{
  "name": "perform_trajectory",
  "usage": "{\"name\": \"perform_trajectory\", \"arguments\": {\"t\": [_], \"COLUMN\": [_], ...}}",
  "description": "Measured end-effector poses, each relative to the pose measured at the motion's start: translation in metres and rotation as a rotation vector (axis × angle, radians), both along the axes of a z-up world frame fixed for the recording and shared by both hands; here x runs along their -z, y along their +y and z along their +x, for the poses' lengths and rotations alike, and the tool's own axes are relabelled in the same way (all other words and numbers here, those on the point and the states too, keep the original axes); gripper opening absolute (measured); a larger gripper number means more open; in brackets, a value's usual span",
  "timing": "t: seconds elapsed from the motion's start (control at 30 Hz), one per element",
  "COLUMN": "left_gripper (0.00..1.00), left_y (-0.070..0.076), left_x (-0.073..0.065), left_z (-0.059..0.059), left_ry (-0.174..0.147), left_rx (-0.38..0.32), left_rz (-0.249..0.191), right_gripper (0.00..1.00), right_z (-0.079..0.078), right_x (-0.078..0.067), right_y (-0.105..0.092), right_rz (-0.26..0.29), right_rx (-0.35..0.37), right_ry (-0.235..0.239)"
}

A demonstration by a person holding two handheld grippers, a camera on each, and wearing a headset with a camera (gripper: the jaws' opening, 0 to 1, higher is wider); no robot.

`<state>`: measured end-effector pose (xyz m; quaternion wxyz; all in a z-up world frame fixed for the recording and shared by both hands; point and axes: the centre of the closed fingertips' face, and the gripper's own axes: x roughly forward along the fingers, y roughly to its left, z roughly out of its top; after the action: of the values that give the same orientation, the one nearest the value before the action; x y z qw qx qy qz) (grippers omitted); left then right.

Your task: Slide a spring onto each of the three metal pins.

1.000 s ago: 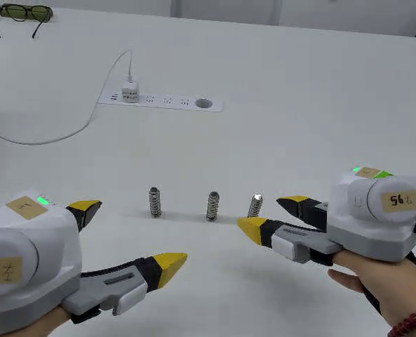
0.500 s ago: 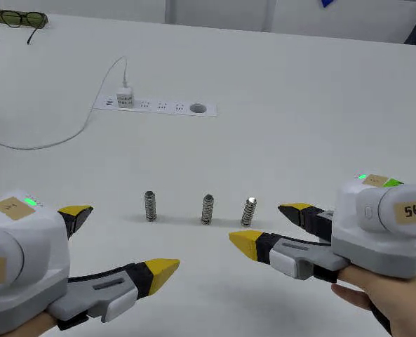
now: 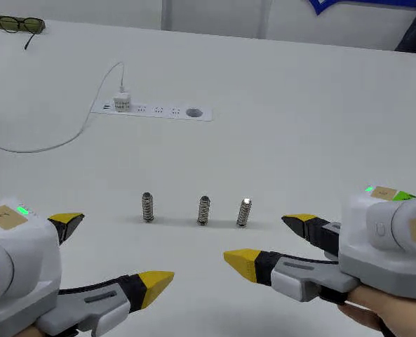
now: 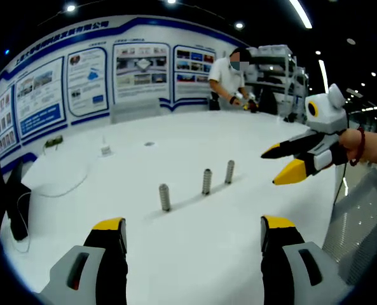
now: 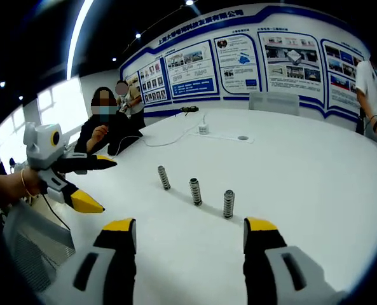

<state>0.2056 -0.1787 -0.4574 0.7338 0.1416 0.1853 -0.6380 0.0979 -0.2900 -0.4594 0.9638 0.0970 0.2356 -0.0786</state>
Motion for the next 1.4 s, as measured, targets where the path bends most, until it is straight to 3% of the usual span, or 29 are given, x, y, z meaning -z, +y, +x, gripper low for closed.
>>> {"name": "perform_trajectory", "arguments": {"t": [0.2, 0.7, 0.9, 1.4], "left_gripper": [0.9, 0.92, 0.92, 0.93], "left_y": [0.007, 0.017, 0.021, 0.022], "left_x": [0.001, 0.002, 0.005, 0.003], "left_z": [-0.006, -0.011, -0.014, -0.015], "left_ry": [0.006, 0.0, 0.0, -0.009], "left_rx": [0.002, -0.002, 0.002, 0.007], "left_rz": [0.003, 0.024, 0.044, 0.036], "right_gripper": [0.72, 0.78, 0.81, 0.85], "right_z": [-0.006, -0.016, -0.019, -0.024], "right_x": [0.0, -0.004, 0.001, -0.001], "right_y": [0.009, 0.02, 0.025, 0.03], "right_rz": [-0.007, -0.01, -0.008, 0.002], "right_rx": [-0.007, -0.016, -0.022, -0.028], "right_ry": [0.008, -0.035, -0.016, -0.03]}}
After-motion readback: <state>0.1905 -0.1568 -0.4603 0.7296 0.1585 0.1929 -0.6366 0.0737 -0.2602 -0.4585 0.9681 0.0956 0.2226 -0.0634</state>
